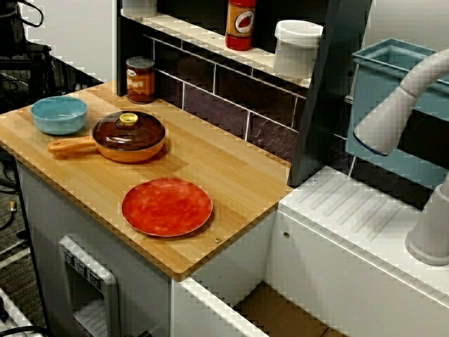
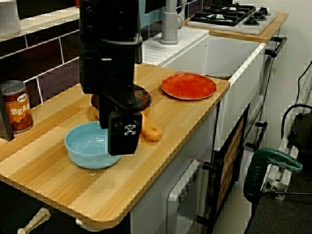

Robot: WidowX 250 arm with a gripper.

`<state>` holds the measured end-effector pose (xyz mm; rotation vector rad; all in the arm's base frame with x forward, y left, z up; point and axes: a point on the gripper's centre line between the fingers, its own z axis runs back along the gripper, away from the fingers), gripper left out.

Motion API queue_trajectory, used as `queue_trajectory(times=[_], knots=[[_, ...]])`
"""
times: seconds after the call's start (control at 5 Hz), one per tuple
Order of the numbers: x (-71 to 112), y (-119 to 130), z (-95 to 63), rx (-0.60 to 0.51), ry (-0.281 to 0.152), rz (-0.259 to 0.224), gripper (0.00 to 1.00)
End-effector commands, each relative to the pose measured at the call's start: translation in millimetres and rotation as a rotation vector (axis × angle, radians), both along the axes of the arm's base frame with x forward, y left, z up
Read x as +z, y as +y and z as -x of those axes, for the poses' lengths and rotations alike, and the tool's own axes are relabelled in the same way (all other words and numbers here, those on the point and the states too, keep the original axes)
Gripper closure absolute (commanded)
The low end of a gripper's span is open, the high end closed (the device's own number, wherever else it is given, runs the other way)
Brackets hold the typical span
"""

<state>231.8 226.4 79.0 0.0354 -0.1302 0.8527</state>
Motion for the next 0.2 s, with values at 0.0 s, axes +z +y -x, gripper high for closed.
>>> queue_trajectory(times=[0.0], knots=[[5.8, -1.1, 5.1, 0.032, -0.043, -0.009, 0.00]])
